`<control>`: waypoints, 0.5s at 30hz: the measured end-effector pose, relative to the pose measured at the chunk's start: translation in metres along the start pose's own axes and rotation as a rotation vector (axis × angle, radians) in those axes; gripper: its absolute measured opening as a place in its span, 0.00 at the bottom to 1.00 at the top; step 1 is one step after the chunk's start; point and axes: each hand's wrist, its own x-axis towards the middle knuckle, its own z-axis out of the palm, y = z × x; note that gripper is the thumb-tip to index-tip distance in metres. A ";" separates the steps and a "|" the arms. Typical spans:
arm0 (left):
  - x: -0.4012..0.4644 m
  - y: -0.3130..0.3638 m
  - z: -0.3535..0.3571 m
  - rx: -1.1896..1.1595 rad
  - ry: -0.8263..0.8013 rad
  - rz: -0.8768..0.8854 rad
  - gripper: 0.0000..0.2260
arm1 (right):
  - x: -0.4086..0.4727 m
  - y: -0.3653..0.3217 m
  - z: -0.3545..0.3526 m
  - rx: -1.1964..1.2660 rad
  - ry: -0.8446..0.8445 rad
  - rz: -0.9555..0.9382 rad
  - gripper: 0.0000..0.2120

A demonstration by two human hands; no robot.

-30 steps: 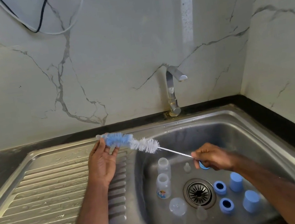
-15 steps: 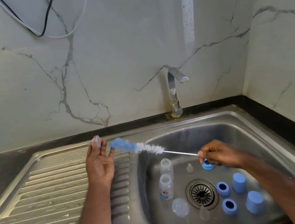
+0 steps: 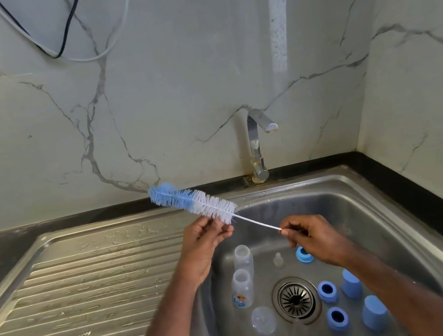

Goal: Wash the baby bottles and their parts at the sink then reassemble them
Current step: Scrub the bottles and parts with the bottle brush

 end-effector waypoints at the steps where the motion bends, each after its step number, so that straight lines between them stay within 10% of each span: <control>1: 0.001 0.001 0.001 -0.030 -0.002 0.008 0.05 | 0.001 0.000 0.001 0.001 0.015 0.006 0.06; 15: 0.000 -0.005 0.011 -0.101 0.014 -0.010 0.14 | 0.003 0.006 -0.001 0.035 0.025 0.019 0.08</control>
